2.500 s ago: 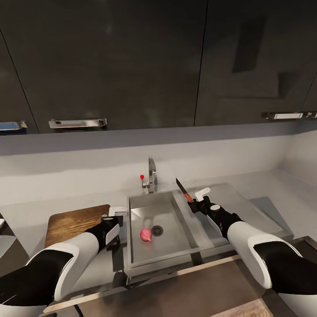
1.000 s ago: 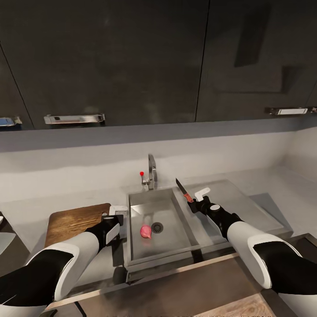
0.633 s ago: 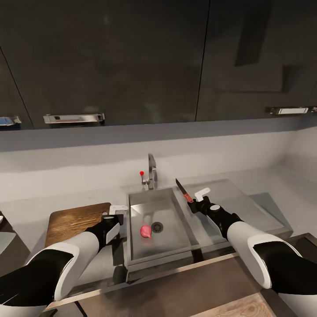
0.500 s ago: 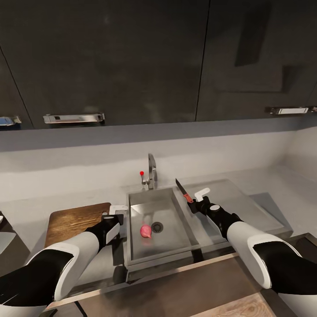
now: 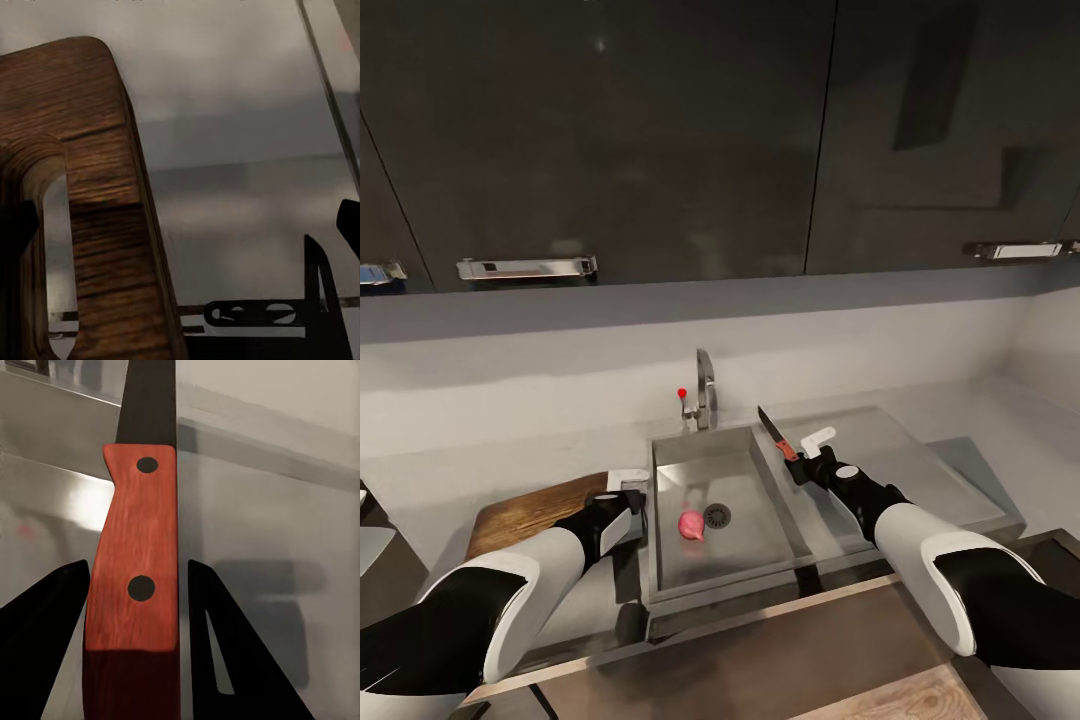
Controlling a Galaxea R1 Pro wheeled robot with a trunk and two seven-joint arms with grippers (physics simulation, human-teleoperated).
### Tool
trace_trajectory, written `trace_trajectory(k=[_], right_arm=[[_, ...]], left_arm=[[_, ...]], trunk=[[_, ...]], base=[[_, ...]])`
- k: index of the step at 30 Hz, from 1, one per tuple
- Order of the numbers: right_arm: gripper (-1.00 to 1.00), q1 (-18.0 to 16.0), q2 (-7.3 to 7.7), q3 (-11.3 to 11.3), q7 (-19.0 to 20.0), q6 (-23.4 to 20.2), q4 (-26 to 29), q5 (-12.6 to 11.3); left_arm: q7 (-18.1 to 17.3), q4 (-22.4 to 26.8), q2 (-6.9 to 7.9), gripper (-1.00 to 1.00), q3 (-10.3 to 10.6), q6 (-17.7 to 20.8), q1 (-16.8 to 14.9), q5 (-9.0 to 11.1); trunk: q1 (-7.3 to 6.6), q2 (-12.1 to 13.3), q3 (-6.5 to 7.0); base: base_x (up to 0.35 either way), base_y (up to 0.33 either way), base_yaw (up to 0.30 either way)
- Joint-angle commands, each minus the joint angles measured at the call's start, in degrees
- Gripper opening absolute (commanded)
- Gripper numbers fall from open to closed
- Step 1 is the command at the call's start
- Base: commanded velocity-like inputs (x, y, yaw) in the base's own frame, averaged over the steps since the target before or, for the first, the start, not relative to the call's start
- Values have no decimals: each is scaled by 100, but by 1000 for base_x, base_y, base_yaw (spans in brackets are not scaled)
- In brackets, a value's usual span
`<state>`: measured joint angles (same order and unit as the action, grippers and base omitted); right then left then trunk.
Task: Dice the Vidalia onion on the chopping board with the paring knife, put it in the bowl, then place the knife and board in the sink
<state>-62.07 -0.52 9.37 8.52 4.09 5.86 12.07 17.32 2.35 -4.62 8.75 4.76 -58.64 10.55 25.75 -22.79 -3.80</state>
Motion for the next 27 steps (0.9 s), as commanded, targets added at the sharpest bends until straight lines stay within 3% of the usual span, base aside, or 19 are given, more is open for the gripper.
trace_trajectory(k=[1,12,20,24,27], right_arm=[[-100,-7,0,-5,1,21,-6,59],[-100,-7,-8,-5,1,21,-14,59],[-100,-7,-16,-5,1,21,-14,59],[-100,-7,-18,-5,1,21,-20,59],[-100,-7,-18,-5,1,21,-19,59]], left_arm=[[25,11,0,100,49,34,-4,53],[33,108,-1,100,25,46,-5,53],[193,828,5,100,21,260,-3,53],[213,1217,5,100,17,748,-2,54],[211,1554,5,100,27,1337,0,63]], trunk=[[4,-13,-13],[4,-13,-13],[4,-13,-13],[4,-13,-13],[4,-13,-13]], base=[[0,0,0],[0,0,0],[0,0,0],[0,0,0],[0,0,0]])
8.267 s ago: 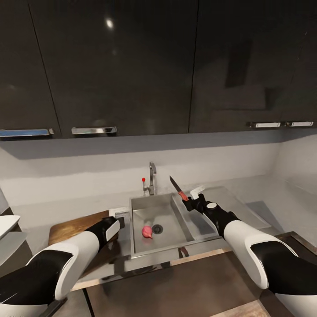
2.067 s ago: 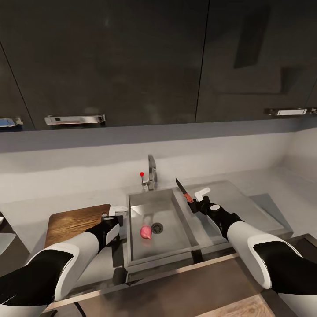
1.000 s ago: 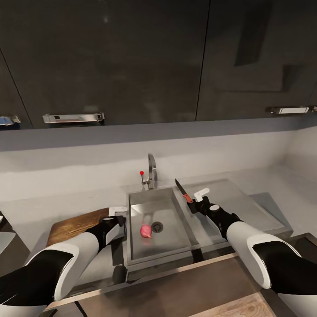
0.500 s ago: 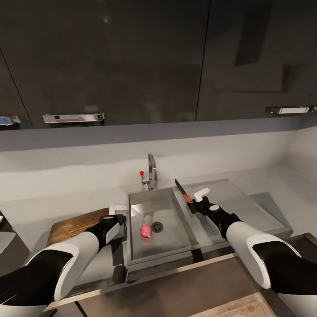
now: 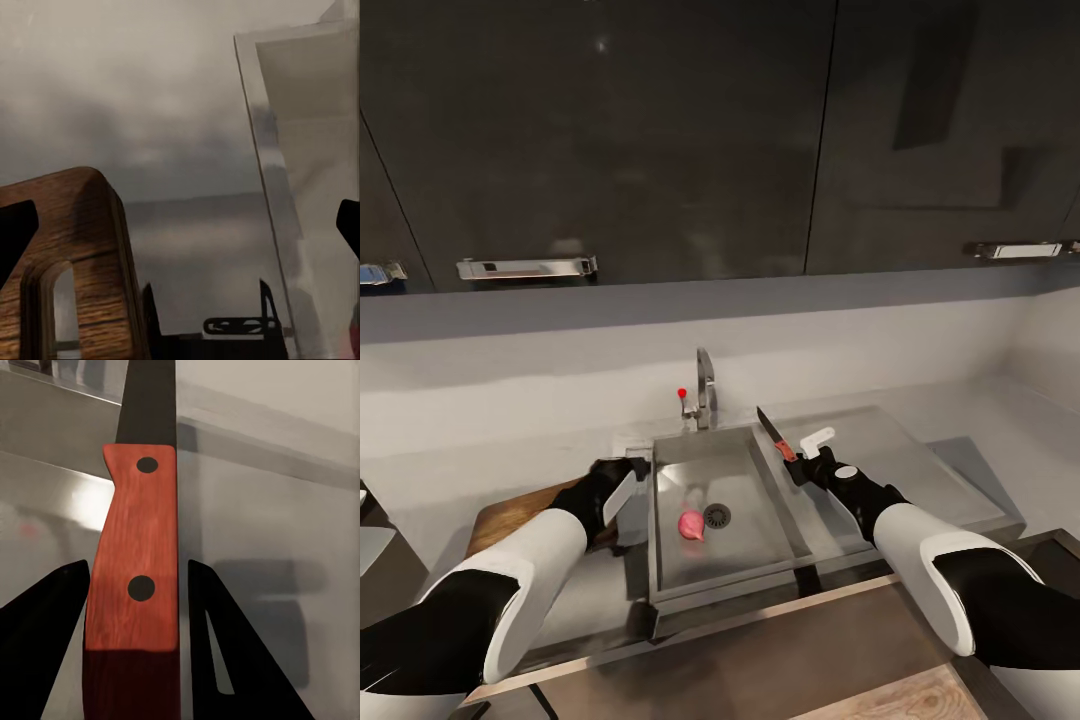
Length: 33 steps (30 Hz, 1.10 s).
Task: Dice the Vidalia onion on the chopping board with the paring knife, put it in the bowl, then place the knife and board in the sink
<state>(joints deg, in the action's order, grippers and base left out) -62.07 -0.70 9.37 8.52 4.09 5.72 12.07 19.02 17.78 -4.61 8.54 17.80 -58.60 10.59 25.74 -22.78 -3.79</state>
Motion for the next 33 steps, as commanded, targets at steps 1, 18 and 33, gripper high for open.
trace_trajectory(k=[1,18,33], right_arm=[[-100,-7,0,-6,0,21,-7,59],[-100,-7,-7,-6,-8,21,-5,59],[-100,-7,-15,-9,-13,-73,8,50]], left_arm=[[41,54,4,100,50,121,-5,62],[49,-39,-35,100,51,277,-5,93],[84,-439,-24,100,43,242,-7,341]], trunk=[[4,-13,-14],[4,-13,-14],[4,-13,-14]], base=[[0,0,0],[61,-174,0],[80,-301,0]])
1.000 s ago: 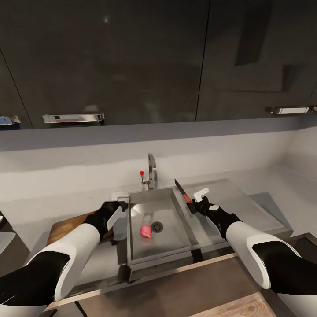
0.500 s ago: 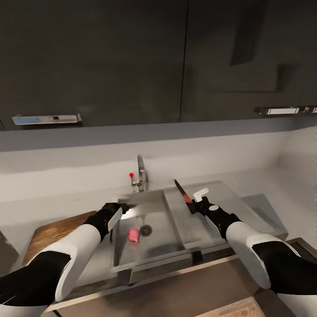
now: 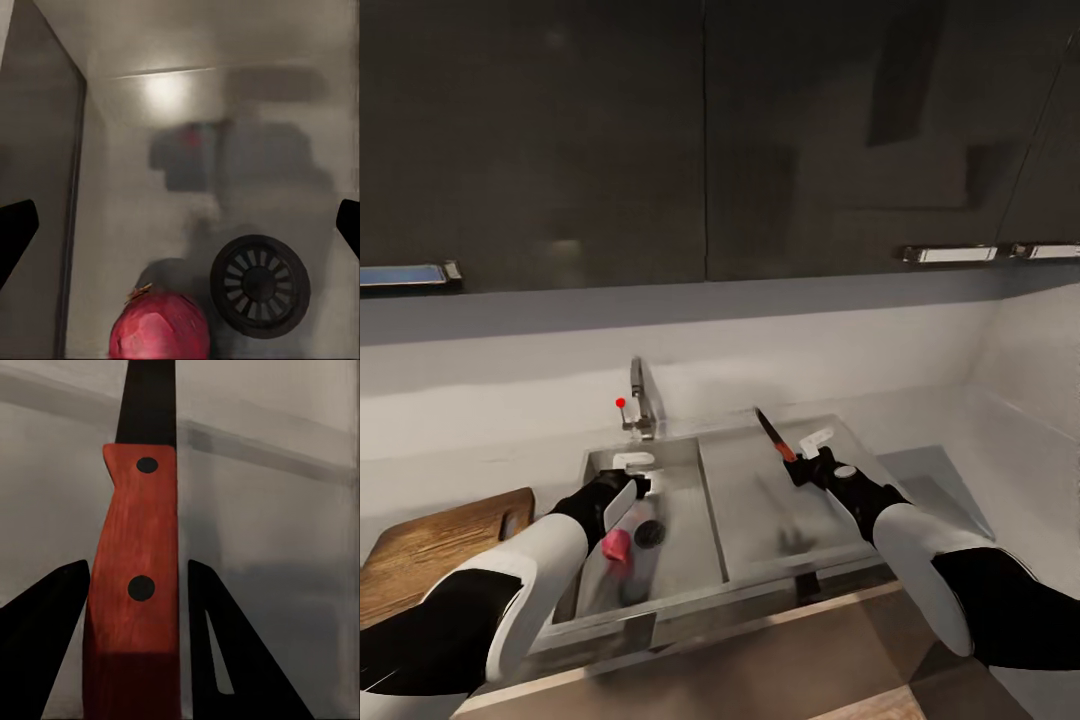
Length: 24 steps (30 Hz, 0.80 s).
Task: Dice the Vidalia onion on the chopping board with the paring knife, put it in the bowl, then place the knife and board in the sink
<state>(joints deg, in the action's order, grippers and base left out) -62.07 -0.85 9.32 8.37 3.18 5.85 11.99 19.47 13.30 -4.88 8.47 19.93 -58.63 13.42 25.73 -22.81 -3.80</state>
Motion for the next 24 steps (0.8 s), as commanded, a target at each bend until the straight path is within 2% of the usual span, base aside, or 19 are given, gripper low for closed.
trace_trajectory(k=[1,9,14,17,21,24], right_arm=[[-100,-6,0,-5,3,-20,-1,58],[-100,-6,-16,-28,11,-1049,140,53],[-100,-6,-12,-35,22,-1427,452,52],[-100,-6,-9,-29,31,-1638,714,-6],[-100,-6,-1,-26,39,-1828,971,-178],[-100,-6,4,-18,41,-1989,1222,-274]], left_arm=[[39,-4,1,100,49,29,-3,65],[39,-205,3,100,49,17,-4,156],[36,-373,19,100,-12,3,-5,232],[52,-582,28,100,-125,-253,-6,246],[142,-876,30,100,-174,-702,-5,249],[201,-990,29,100,-186,-833,-4,255]], trunk=[[5,-11,-13],[5,-11,-13],[5,-11,-13],[5,-11,-13],[5,-11,-13],[5,-11,-13]], base=[[3,-90,0],[1,-19,0],[0,-1,0],[0,0,0],[0,0,0],[0,0,0]])
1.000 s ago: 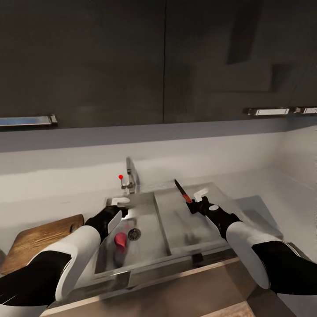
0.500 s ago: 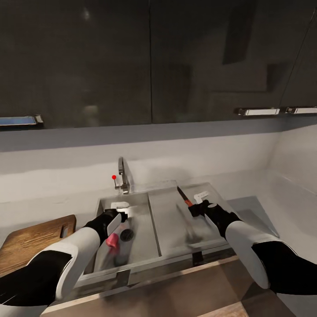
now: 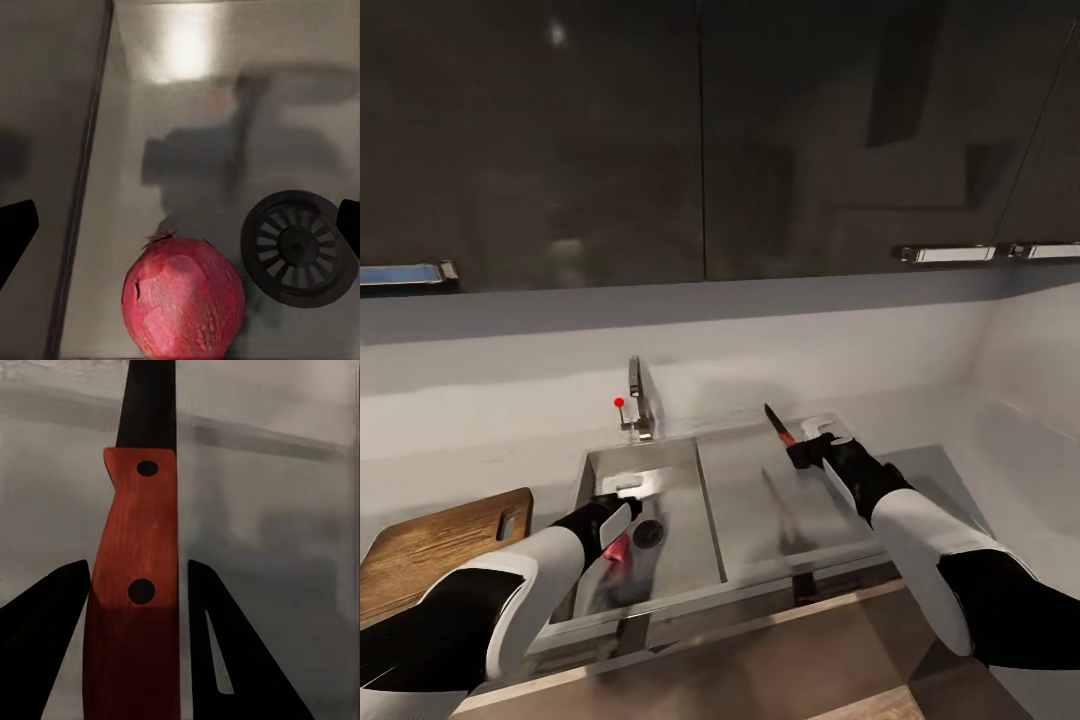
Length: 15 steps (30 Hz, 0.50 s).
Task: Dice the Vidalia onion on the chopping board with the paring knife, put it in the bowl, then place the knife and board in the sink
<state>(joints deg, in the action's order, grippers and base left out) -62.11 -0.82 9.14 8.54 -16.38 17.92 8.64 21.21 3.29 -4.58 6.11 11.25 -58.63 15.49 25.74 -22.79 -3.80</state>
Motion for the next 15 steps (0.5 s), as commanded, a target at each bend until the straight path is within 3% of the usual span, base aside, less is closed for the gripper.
trace_trajectory(k=[1,15], right_arm=[[-100,-3,2,1,24,-105,119,42],[-100,-3,31,-3,26,-221,255,24]], left_arm=[[39,-41,-4,100,49,9,-4,51],[48,-360,-8,100,15,-64,-6,172]], trunk=[[4,-13,-13],[4,-13,-13]], base=[[0,0,0],[0,0,0]])
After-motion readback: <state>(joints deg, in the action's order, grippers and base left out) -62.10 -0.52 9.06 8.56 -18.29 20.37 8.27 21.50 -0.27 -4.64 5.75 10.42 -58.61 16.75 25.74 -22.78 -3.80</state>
